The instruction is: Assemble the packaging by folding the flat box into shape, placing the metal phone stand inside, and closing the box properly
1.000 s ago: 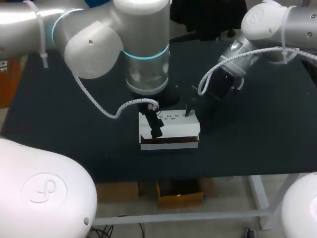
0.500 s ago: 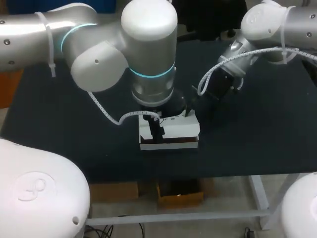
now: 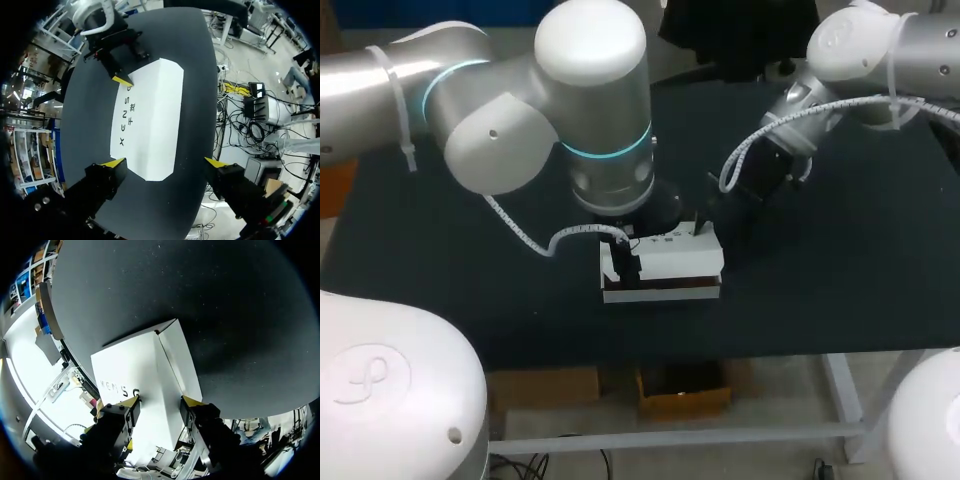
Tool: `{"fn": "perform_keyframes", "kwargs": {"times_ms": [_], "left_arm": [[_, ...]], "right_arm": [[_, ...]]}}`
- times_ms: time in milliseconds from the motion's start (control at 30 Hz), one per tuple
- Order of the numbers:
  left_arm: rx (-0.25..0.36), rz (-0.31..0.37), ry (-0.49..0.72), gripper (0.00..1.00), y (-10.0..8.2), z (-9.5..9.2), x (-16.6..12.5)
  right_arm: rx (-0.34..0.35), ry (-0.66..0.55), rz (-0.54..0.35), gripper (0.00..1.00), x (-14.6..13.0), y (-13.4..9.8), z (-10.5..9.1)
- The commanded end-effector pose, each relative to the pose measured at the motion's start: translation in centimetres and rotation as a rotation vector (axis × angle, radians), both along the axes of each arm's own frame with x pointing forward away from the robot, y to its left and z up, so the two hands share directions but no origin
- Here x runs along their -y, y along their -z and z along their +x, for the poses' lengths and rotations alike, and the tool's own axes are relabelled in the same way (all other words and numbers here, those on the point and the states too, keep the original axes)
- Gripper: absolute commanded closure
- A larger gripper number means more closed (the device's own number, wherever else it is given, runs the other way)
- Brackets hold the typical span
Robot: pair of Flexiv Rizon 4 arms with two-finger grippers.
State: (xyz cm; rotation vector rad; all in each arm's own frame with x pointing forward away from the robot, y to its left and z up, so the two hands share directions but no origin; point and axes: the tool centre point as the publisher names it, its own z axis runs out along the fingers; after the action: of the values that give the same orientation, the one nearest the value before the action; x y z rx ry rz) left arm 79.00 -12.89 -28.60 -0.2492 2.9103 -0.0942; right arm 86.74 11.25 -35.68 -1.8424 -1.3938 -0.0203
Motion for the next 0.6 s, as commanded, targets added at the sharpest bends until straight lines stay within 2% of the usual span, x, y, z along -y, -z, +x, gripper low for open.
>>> {"fn": "perform_keyframes", "kwargs": {"times_ms": [33, 467, 600], "left_arm": [[0.008, 0.004, 0.005, 0.0, 0.0, 0.0, 0.1], [0.023, 0.007, 0.024, 0.0, 0.6, 0.7, 0.2], [-0.016, -0.005, 0.021, 0.0, 0.9, 1.3, 0.2]], "right_arm": [[-0.004, -0.002, 0.005, 0.51, 0.1, 0.1, 0.1], [-0.004, -0.001, 0.007, 0.51, 0.1, 0.1, 0.1], [-0.004, -0.001, 0.007, 0.52, 0.1, 0.1, 0.1]]}}
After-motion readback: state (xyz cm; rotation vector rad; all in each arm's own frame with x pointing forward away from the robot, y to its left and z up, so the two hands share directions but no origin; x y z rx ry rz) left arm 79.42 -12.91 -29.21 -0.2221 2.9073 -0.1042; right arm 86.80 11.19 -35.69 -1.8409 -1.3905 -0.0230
